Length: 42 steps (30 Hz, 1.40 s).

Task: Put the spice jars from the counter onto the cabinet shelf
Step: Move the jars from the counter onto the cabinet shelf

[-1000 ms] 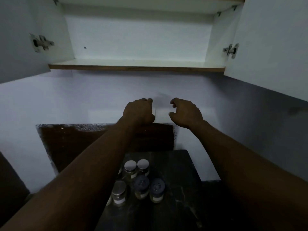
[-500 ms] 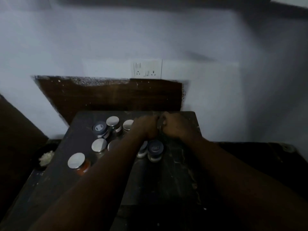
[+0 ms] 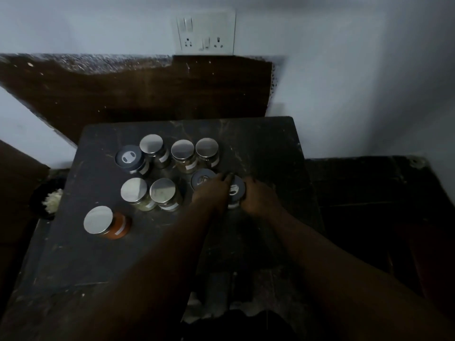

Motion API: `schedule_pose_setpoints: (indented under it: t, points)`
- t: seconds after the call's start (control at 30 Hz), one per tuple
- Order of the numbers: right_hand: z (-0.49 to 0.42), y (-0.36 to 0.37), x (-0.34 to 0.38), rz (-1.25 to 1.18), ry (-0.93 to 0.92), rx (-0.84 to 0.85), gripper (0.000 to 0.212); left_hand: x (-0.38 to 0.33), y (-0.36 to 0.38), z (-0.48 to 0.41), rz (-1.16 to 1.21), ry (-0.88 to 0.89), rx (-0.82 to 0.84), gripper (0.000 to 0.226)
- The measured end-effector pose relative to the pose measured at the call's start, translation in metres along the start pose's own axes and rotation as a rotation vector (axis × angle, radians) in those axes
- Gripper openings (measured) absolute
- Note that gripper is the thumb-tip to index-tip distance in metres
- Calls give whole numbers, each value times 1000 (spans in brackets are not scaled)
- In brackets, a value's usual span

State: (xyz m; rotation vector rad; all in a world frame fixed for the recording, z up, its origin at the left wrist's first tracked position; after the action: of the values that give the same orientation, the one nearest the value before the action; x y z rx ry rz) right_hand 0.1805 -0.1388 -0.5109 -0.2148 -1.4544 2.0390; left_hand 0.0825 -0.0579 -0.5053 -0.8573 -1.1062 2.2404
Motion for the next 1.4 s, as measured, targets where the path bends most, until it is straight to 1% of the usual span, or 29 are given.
schedule_pose_setpoints:
  t: [0.1, 0.2, 0.3, 0.4, 0.47, 0.57, 0.63, 0.7, 0.77, 0.83, 0.9, 0.97, 1.03, 1.07, 1.13, 1.23, 1.33, 1.4]
  points:
    - [-9, 24, -1, -30, 72, 56, 58, 2, 10, -10, -23, 27, -14, 100]
    - [-15, 42, 0, -169, 129, 74, 84, 3, 13, -21, -57, 65, -29, 100]
    - [-10, 41, -3, -246, 120, -34, 96, 5, 13, -27, -62, 94, -55, 101]
    - [-4, 40, -9, -354, 113, -104, 99, 5, 11, -31, -9, 123, -81, 104]
    - [1, 34, -14, -348, 116, -160, 101, 4, 5, -30, 72, 129, -121, 103]
    - [12, 13, -20, -391, 96, -279, 113, -4, -14, -19, 214, 197, -256, 98]
    - [17, -1, -21, -443, 62, -318, 119, -9, -30, -7, 300, 253, -366, 96]
    - [25, -18, -20, -497, 31, -371, 123, -11, -46, 5, 421, 291, -436, 97]
    - [32, -33, -15, -558, 7, -418, 119, -13, -60, 13, 507, 317, -475, 101]
    - [40, -48, -9, -618, 4, -464, 109, -17, -77, 25, 597, 365, -526, 101]
    - [48, -65, -4, -670, 3, -520, 102, -20, -98, 34, 713, 411, -557, 96]
    - [57, -87, 2, -701, -12, -601, 98, -21, -116, 36, 895, 460, -494, 84]
    - [66, -110, 8, -713, -27, -661, 97, -22, -128, 36, 1123, 529, -354, 69]
    - [71, -121, 10, -715, -33, -682, 99, -23, -134, 38, 1190, 558, -289, 64]
    - [80, -143, 13, -726, -30, -703, 104, -28, -145, 44, 1225, 617, -183, 60]
    - [92, -173, 15, -752, -12, -739, 101, -39, -164, 53, 1183, 689, -112, 69]
    - [101, -204, 12, -795, -7, -784, 92, -52, -193, 57, 1166, 720, -157, 72]
    - [105, -230, 9, -815, -29, -827, 90, -64, -219, 67, 1136, 761, -258, 71]
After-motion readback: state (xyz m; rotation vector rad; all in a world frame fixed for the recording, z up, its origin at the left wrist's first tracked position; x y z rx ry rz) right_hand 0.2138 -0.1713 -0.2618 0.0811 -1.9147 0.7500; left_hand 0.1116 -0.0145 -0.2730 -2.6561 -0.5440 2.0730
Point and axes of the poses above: each hand's wrist, its own z-axis away from the middle knuckle, its own y-axis out of the palm, x = y × z, the point moved 9 cm from there along -z, towards the middle knuckle, and after that the axes turned 10 degrees about z, right-handed, at the moved point
